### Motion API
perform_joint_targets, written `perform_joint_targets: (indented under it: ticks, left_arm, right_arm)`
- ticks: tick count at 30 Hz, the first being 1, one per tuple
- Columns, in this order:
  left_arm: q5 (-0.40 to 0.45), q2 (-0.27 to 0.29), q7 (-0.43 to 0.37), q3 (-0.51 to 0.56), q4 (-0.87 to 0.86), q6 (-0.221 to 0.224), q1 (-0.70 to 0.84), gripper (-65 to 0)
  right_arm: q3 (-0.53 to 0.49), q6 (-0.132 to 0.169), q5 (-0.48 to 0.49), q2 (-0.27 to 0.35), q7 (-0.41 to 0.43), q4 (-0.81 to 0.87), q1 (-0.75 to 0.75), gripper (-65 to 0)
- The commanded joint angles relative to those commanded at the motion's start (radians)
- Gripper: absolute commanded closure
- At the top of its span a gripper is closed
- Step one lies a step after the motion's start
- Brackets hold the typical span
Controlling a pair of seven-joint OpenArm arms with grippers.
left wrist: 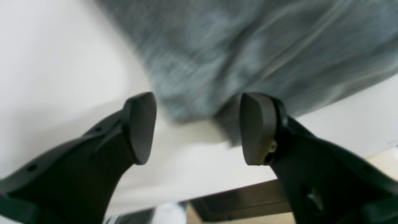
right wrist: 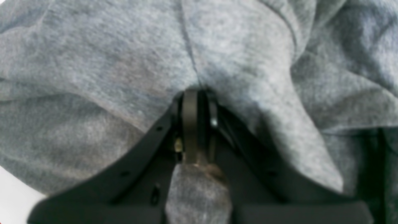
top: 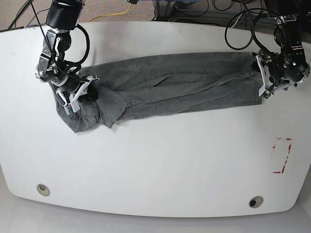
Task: Layout the t-shirt on the table in an organized manner, then fold the t-shirt properly
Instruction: 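Regrasp the strip's end with the left gripper and tug it outward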
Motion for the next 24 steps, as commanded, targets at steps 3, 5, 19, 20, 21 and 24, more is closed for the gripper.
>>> perform_joint_targets:
  ticks: [3, 5, 19, 20, 21, 24]
  left_arm:
    - [-0.003, -0.003, 0.015, 0.0, 0.026, 0.0, -0.014, -38.1]
    - [-0.009, -0.014, 0.056, -0.002, 0.077, 0.0, -0.043, -38.1]
    - [-0.433, 0.003, 0.041, -0.265, -0.008, 0.0, -0.071, -38.1]
    - [-0.437, 0.005, 0.038, -0.275, -0.028, 0.0, -0.071, -38.1]
    - [-0.437, 0.005, 0.029, -0.295, -0.084, 0.0, -0.072, -38.1]
    - [-0.436, 0.005, 0.012, -0.325, -0.204, 0.0, -0.087, -38.1]
  right_arm:
    - [0.0, 0.0, 0.0, 0.0, 0.0, 0.0, 0.0, -4.1]
    - [0.0, 0.0, 0.0, 0.0, 0.0, 0.0, 0.0, -4.1]
    - [-0.002, 0.0, 0.0, 0.003, 0.0, 0.0, -0.002, -4.1]
    - [-0.002, 0.0, 0.0, 0.003, 0.0, 0.0, -0.002, -4.1]
    - [-0.002, 0.0, 0.0, 0.003, 0.0, 0.0, -0.002, -4.1]
    - [-0.002, 0.0, 0.0, 0.005, 0.0, 0.0, -0.002, -4.1]
